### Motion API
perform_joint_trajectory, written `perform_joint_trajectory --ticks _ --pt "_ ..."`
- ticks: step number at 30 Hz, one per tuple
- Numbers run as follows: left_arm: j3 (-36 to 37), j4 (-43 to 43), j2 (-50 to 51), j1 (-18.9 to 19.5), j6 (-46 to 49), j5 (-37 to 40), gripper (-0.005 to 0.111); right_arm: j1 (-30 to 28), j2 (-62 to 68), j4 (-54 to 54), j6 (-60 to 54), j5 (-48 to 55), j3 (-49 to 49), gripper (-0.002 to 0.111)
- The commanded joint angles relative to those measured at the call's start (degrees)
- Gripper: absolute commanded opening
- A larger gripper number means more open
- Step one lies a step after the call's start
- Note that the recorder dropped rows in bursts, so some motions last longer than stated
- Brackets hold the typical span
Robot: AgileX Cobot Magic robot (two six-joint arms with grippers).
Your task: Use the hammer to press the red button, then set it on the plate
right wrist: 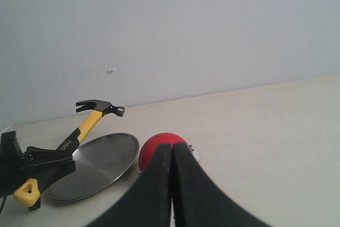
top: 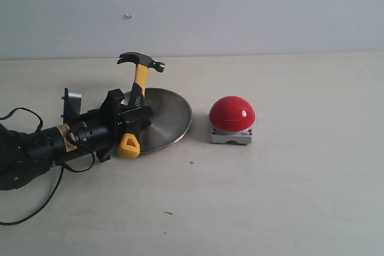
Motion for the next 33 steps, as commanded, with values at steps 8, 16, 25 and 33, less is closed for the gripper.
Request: perform_joint_trajectory --ticks 8,16,25,33 --pt "-2.7 -2.13 3.17 -0.25 -0.47 -4.68 0.0 0.01 -0.29 -0.53 -0.53 0.02 0.26 0.0" --pt "-6.24 5.86 1.4 -0.25 -2.43 -3.19 0.0 0.01 -0.29 -0.53 -0.53 0.02 0.26 0.0" --pt "-6.74 9.3 -5.37 -0.25 -5.48 9.33 0.0 0.01 -0.29 -0.53 -0.53 0.02 0.26 0.0" --pt "-6.74 11.91 -10.67 -0.25 -8.6 19.44 0.0 0.01 -0.29 -0.53 -0.53 0.02 0.26 0.0"
